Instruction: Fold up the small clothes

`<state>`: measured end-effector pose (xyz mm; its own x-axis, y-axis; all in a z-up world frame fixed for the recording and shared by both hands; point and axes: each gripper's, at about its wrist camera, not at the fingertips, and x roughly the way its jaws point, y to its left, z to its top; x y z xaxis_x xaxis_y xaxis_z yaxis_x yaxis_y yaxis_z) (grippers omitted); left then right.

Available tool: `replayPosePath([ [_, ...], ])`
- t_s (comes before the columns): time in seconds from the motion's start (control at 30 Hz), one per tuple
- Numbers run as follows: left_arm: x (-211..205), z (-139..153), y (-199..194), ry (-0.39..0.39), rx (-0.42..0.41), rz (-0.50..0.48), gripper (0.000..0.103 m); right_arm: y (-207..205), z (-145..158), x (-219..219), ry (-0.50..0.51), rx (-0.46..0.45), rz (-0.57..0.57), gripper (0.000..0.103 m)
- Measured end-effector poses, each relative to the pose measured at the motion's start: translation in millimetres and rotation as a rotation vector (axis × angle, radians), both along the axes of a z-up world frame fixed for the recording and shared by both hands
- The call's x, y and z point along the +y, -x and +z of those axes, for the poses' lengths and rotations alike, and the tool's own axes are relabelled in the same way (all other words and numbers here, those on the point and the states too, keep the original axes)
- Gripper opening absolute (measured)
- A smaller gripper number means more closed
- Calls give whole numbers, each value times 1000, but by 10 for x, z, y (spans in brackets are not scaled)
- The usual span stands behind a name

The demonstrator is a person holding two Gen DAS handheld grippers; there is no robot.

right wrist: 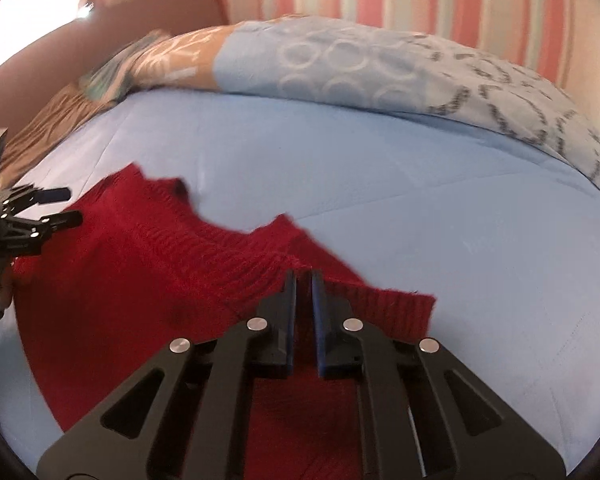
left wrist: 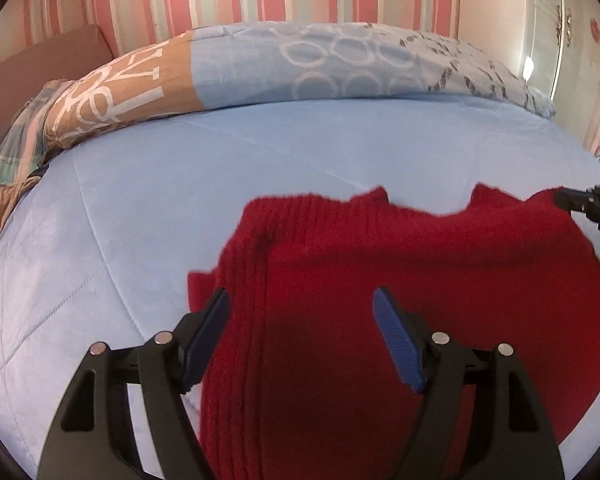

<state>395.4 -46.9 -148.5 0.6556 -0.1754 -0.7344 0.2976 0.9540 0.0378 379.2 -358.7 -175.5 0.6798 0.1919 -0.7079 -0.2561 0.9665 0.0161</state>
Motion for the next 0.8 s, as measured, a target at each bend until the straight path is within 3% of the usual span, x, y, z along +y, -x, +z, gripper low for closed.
replayPosePath([
  [0.17,-127,110,-309,-25,-32,-9,75,-110,-89,-92,28,17,-115,8],
  [0.33,-176,-13,-620,-61,-7,19,74,-218,-362,-122,49,125,-190,9],
  [0.43,-186,-150,-685,-88,21,29,74,-195,-302,-195,8,162,-223,27],
  [0.5,-193,-199,-648,-111,24,40,73,-39,-86,-220,-15,160,-297,66],
  [0.57,-199,-182,-593,-113,19,48,73,219,144,-146,-73,136,-344,82],
  [0.67,-223,-110,-489,-80,28,65,73,511,293,178,-129,113,-362,83],
  [0.77,-325,-63,-381,-41,50,65,73,602,196,440,-224,128,-402,83],
  [0.8,-395,-70,-342,-29,59,50,73,577,150,525,-209,121,-401,83],
])
